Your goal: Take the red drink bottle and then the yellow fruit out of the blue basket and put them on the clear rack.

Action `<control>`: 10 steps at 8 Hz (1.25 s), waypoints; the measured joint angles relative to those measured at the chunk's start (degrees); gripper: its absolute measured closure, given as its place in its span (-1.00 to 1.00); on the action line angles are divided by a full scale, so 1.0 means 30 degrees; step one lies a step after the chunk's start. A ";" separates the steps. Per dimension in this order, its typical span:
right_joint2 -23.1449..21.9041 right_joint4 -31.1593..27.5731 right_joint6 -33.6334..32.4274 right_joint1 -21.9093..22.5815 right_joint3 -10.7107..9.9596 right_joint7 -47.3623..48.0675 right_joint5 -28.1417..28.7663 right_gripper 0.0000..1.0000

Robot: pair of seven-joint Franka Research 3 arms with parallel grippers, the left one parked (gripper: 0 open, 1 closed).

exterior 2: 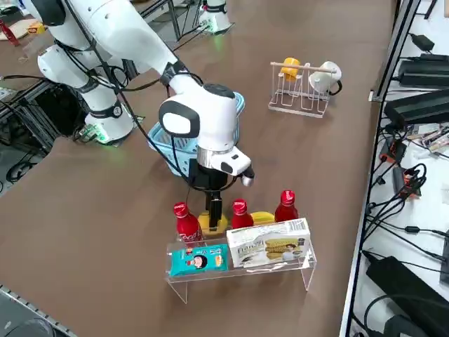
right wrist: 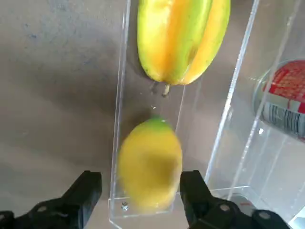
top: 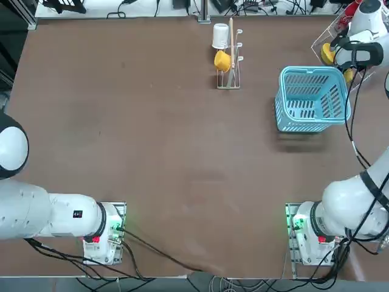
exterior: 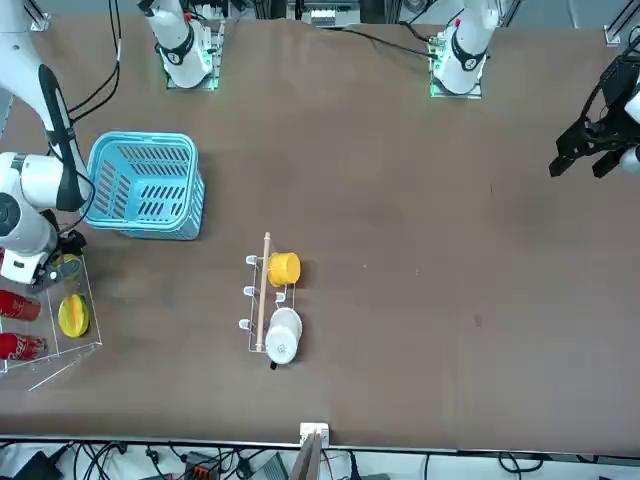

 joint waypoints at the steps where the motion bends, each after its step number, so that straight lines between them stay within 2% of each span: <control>1: 0.0000 0.0020 0.0002 -0.0003 0.0000 0.0000 0.0000 -1.00; 5: -0.0370 0.0734 -0.0558 0.0043 0.0251 0.0043 0.0459 -1.00; 7: -0.1445 0.1688 -0.2553 0.0297 0.0421 0.0025 0.2575 -1.00; 10: -0.3705 0.2493 -0.5325 0.0919 0.0551 0.0492 0.7012 -1.00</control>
